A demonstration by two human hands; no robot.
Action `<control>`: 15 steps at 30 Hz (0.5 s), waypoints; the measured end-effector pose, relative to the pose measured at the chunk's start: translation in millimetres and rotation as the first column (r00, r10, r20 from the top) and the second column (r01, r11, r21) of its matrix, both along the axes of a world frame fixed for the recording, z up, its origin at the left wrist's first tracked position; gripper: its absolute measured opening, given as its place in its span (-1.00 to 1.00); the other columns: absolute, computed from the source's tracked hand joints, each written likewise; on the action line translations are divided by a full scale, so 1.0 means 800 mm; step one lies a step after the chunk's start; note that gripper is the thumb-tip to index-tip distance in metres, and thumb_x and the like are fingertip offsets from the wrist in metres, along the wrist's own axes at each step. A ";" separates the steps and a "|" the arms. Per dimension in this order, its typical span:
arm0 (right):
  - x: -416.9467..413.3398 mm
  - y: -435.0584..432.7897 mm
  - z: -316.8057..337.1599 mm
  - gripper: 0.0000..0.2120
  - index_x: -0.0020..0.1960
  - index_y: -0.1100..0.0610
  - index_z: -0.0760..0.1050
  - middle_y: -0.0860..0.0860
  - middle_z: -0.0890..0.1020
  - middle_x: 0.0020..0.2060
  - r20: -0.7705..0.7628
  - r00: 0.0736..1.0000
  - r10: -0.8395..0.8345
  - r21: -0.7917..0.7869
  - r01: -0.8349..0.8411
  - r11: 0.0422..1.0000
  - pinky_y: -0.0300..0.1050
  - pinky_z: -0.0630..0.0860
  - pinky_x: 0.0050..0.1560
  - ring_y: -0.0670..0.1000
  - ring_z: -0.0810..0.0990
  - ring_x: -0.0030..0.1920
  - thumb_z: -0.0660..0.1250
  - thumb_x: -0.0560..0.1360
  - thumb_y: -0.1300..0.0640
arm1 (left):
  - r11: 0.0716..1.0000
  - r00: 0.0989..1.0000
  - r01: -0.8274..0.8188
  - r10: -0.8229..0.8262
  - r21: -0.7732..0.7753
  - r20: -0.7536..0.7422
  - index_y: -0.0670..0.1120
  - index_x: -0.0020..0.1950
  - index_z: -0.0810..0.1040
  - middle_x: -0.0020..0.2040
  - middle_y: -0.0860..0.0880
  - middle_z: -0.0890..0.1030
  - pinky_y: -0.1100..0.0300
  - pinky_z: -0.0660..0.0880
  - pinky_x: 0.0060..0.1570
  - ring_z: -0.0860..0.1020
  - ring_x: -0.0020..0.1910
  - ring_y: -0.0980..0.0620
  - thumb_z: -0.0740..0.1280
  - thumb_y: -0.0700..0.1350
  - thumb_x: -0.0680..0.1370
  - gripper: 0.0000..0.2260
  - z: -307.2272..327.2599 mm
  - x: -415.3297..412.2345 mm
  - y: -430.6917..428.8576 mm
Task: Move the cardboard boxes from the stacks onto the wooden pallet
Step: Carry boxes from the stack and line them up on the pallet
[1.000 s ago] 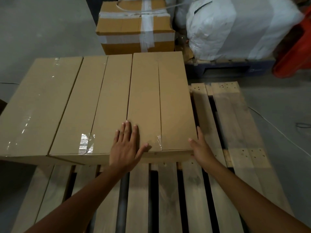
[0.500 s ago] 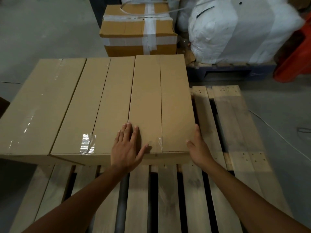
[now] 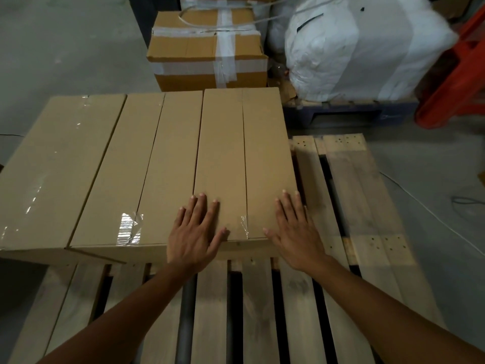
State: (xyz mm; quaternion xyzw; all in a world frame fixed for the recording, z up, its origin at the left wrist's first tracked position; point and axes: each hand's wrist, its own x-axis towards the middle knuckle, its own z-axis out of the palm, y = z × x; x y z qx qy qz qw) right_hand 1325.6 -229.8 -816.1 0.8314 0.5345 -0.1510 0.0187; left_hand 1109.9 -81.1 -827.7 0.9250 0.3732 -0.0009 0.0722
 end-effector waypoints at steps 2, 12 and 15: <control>0.000 0.001 0.002 -0.09 0.56 0.07 -0.42 0.05 -0.39 0.58 -0.023 1.000 -0.004 -0.014 0.003 1.000 0.19 -0.08 0.61 0.13 -0.47 0.56 -0.61 0.37 -0.45 | 1.000 1.000 0.005 -0.005 0.001 0.013 0.07 0.65 -0.14 0.65 -0.09 -0.15 -0.06 -0.09 0.58 -0.15 0.63 -0.07 -0.23 0.40 0.60 -0.30 -0.001 -0.001 0.001; -0.003 0.002 0.069 -0.23 0.64 0.12 -0.25 0.06 -0.20 0.64 -0.242 0.967 -0.077 -0.069 0.062 0.996 0.14 0.04 0.60 0.08 -0.24 0.62 0.04 0.66 -0.24 | 0.986 1.000 -0.003 0.002 -0.168 -0.009 -0.02 0.61 -0.24 0.62 -0.05 -0.26 -0.08 -0.13 0.59 -0.28 0.60 -0.01 -0.38 0.47 0.49 -0.17 0.039 -0.009 0.003; -0.019 -0.012 0.110 -0.22 0.64 0.10 -0.25 0.03 -0.18 0.64 -0.320 0.942 -0.104 0.009 0.113 0.994 0.10 0.08 0.60 0.04 -0.17 0.63 0.08 0.66 -0.23 | 0.985 0.999 -0.009 0.018 -0.175 0.049 -0.01 0.62 -0.24 0.61 -0.04 -0.27 0.01 -0.18 0.58 -0.28 0.60 0.02 -0.41 0.45 0.47 -0.17 0.091 -0.017 -0.005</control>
